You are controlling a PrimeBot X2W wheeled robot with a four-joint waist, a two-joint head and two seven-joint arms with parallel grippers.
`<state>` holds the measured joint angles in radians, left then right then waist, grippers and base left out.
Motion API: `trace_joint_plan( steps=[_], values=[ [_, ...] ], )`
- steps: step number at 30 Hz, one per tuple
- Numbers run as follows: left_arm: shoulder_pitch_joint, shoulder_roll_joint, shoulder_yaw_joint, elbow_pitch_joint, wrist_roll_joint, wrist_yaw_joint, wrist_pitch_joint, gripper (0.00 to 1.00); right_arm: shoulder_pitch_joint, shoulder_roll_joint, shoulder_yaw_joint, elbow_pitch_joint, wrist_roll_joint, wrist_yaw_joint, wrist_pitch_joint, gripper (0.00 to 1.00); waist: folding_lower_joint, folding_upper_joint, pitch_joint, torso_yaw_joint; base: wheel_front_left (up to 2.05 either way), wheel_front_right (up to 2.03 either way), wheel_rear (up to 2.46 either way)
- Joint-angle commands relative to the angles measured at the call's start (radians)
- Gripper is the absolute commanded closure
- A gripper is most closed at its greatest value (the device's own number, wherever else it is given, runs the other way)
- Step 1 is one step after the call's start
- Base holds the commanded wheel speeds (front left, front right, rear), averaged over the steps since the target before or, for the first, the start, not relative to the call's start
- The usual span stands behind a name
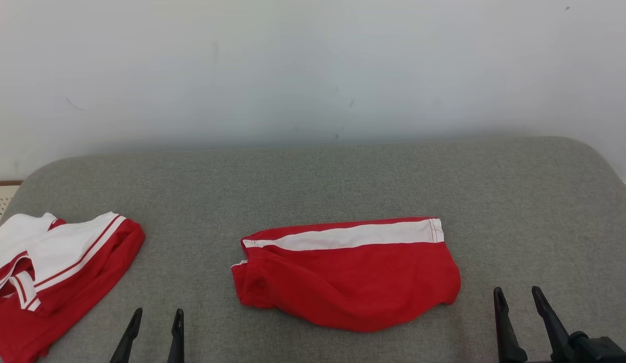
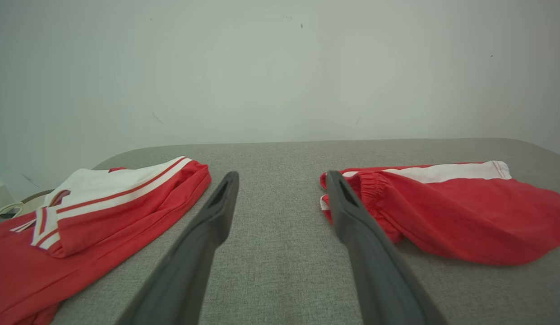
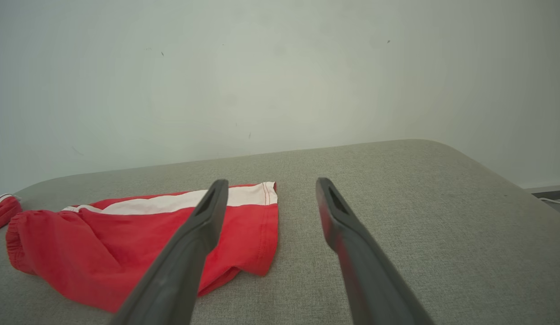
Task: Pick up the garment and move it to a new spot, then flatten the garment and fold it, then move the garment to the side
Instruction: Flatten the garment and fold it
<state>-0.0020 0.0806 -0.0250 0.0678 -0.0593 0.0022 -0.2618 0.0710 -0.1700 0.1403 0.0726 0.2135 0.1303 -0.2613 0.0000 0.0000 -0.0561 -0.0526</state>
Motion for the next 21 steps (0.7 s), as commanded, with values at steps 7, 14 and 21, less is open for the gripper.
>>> trace_joint_plan(
  steps=[7,14,21],
  values=[
    [0.003,-0.002,0.002,0.005,0.002,0.001,-0.005,0.0,-0.002,-0.004,-0.003,0.003,-0.002,0.001,-0.004,0.0,0.0,0.0,-0.002,0.001,0.0,0.0,0.0],
    [0.006,-0.003,0.004,0.001,0.003,-0.001,-0.005,0.0,-0.004,-0.007,-0.002,0.004,-0.002,0.001,-0.004,0.0,0.0,0.0,-0.001,0.001,0.0,0.0,0.0],
    [0.005,-0.004,0.005,0.0,0.002,-0.001,-0.005,0.0,-0.004,-0.004,-0.005,-0.002,-0.01,0.001,0.001,0.0,0.0,0.0,0.002,0.0,0.0,0.0,0.0]
  ],
)
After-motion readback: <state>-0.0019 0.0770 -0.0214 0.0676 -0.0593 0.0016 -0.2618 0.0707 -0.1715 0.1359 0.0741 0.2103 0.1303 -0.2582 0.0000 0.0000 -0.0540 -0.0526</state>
